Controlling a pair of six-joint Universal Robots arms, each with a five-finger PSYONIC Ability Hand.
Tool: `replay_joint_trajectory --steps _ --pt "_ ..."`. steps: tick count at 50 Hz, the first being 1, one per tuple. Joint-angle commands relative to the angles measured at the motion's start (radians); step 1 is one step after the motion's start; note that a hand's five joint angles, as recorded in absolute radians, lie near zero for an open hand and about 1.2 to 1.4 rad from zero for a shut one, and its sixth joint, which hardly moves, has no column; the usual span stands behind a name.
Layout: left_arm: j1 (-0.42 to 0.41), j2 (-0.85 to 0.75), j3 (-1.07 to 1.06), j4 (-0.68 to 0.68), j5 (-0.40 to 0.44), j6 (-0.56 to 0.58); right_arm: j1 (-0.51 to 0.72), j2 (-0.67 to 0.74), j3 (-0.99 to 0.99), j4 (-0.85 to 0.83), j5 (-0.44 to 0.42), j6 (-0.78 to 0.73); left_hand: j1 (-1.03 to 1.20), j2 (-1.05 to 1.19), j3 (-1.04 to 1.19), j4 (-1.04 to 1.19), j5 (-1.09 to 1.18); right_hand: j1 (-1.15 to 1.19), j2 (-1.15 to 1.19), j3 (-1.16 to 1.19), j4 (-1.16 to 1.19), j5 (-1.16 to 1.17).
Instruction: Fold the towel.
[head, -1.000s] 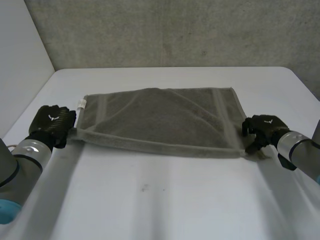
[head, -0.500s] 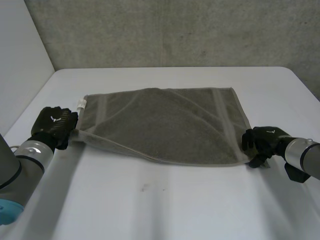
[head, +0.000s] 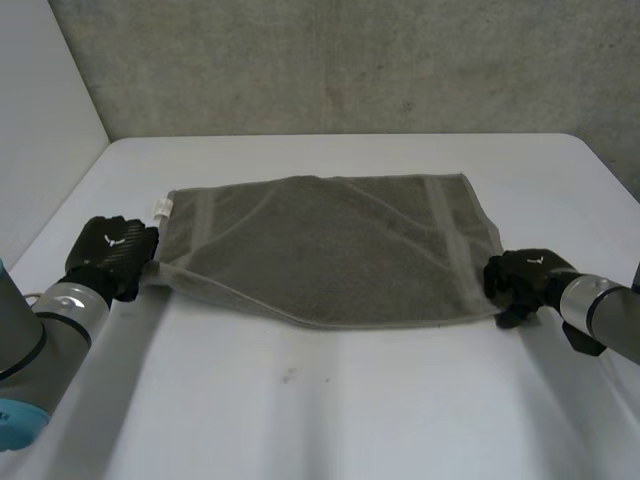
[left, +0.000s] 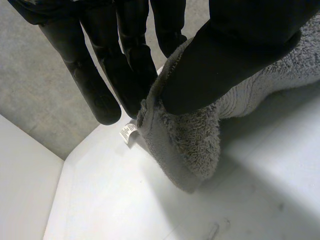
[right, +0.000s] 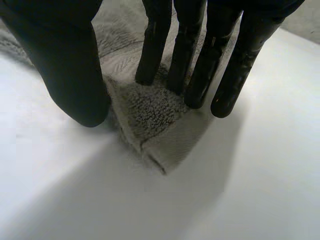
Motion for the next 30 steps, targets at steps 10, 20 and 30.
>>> replay_joint_trajectory --steps 10,20,30 --pt "-0.003 -0.006 -0.001 0.0 -0.002 0.001 0.034 0.032 -0.124 -0.002 0.021 0.076 0.192 0.178 0.179 0.179 0.178 0.788 0.655 0.609 0.61 0.645" --pt "-0.006 0.069 -0.03 -0.04 -0.008 0.012 0.016 -0.16 -0.016 0.052 0.001 0.015 0.192 0.178 0.179 0.179 0.178 0.789 0.656 0.61 0.61 0.646" --pt "0.02 0.276 -0.106 -0.511 -0.002 0.217 -0.168 -0.383 0.235 0.533 -0.022 -0.625 0.192 0.178 0.179 0.179 0.178 0.789 0.656 0.61 0.61 0.646"
